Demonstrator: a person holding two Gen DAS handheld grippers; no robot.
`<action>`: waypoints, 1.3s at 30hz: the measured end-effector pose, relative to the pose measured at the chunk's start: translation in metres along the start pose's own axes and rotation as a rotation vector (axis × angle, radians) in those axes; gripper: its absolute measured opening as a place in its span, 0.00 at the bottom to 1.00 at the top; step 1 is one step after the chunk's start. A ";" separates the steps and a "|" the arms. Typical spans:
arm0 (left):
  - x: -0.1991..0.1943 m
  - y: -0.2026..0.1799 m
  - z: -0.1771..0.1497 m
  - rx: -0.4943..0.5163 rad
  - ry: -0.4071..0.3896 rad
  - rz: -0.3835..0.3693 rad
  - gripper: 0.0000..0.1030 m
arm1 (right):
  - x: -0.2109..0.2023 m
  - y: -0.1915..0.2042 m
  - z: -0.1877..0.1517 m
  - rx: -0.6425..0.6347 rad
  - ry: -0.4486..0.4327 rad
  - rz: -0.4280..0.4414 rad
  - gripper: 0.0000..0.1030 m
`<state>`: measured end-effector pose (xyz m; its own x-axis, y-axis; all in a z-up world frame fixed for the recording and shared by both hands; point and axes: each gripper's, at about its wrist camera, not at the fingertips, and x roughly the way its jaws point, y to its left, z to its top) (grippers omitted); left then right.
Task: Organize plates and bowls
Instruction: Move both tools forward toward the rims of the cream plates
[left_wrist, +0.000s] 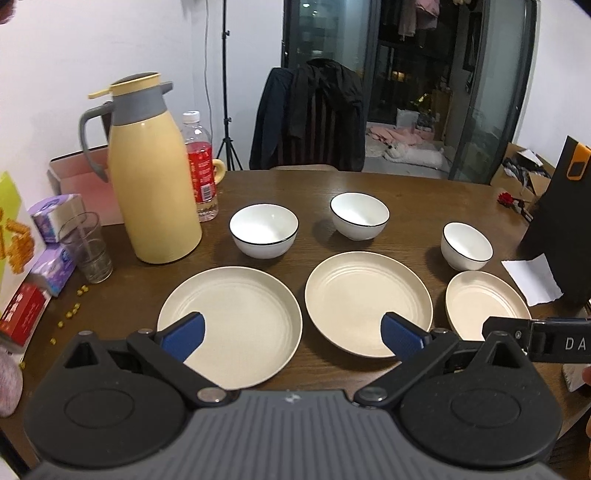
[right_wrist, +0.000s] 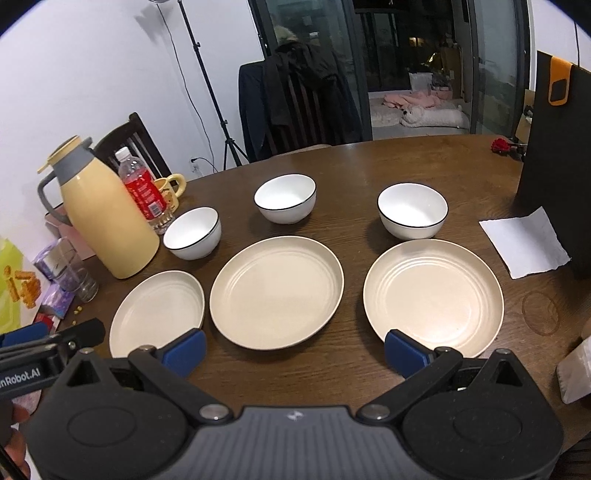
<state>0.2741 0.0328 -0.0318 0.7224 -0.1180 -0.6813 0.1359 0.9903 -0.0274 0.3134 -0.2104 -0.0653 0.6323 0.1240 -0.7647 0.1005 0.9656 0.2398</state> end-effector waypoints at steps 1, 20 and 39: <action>0.005 0.000 0.003 0.001 0.006 0.001 1.00 | 0.004 0.000 0.002 -0.001 0.006 0.000 1.00; 0.113 -0.017 0.042 -0.043 0.146 0.069 1.00 | 0.109 -0.040 0.063 -0.063 0.165 0.070 0.94; 0.233 -0.022 0.063 -0.037 0.332 0.022 0.69 | 0.204 -0.062 0.086 -0.063 0.294 0.150 0.64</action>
<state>0.4818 -0.0210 -0.1439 0.4637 -0.0721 -0.8831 0.0934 0.9951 -0.0323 0.5020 -0.2646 -0.1846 0.3872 0.3178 -0.8655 -0.0302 0.9426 0.3325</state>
